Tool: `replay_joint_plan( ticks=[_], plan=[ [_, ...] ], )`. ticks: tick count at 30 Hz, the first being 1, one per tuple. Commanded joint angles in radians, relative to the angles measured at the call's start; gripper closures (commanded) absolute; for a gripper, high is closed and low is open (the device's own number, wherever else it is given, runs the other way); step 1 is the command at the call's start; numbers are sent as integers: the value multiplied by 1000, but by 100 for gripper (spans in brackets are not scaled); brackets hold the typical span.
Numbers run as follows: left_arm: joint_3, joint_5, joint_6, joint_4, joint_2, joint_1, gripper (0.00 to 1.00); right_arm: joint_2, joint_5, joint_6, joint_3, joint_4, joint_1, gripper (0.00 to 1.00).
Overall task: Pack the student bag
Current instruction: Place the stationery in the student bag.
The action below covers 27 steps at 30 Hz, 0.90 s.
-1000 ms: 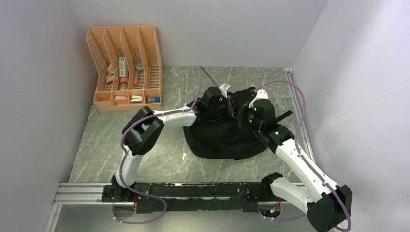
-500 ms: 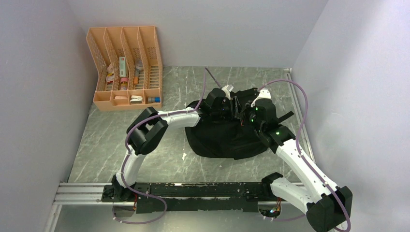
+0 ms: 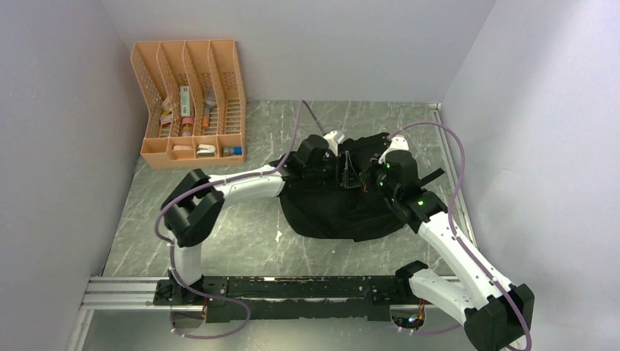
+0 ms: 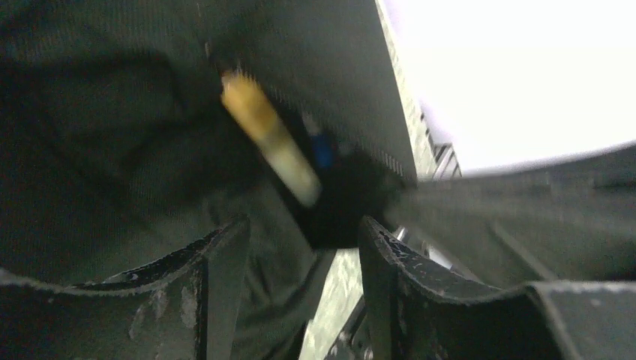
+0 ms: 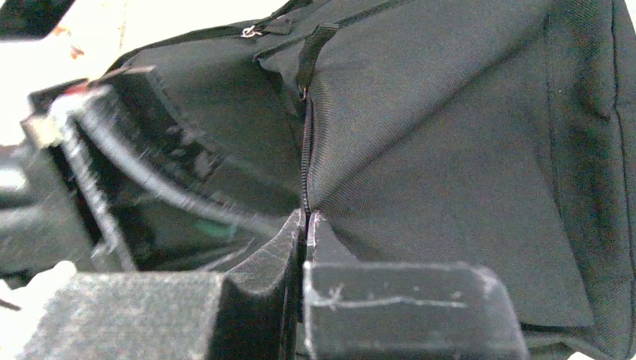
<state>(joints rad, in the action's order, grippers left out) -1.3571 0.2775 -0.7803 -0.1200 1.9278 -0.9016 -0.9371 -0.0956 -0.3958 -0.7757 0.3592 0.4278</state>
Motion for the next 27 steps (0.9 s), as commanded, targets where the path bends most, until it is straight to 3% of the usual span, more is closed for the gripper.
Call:
replay_joint_plan(
  ticks=[1, 9, 18, 27],
  plan=[
    [112, 19, 83, 25, -146, -29, 40, 15, 8, 5, -12, -14, 11, 100],
    [270, -129, 141, 162, -384, -7, 39, 26, -18, -2, 7, -18, 11, 100],
    [371, -452, 187, 384, -606, 83, 35, 15, -118, -39, -12, 32, 9, 100],
    [384, -490, 197, 463, -592, 161, 31, 18, -103, -35, -3, 27, 9, 100]
  ],
)
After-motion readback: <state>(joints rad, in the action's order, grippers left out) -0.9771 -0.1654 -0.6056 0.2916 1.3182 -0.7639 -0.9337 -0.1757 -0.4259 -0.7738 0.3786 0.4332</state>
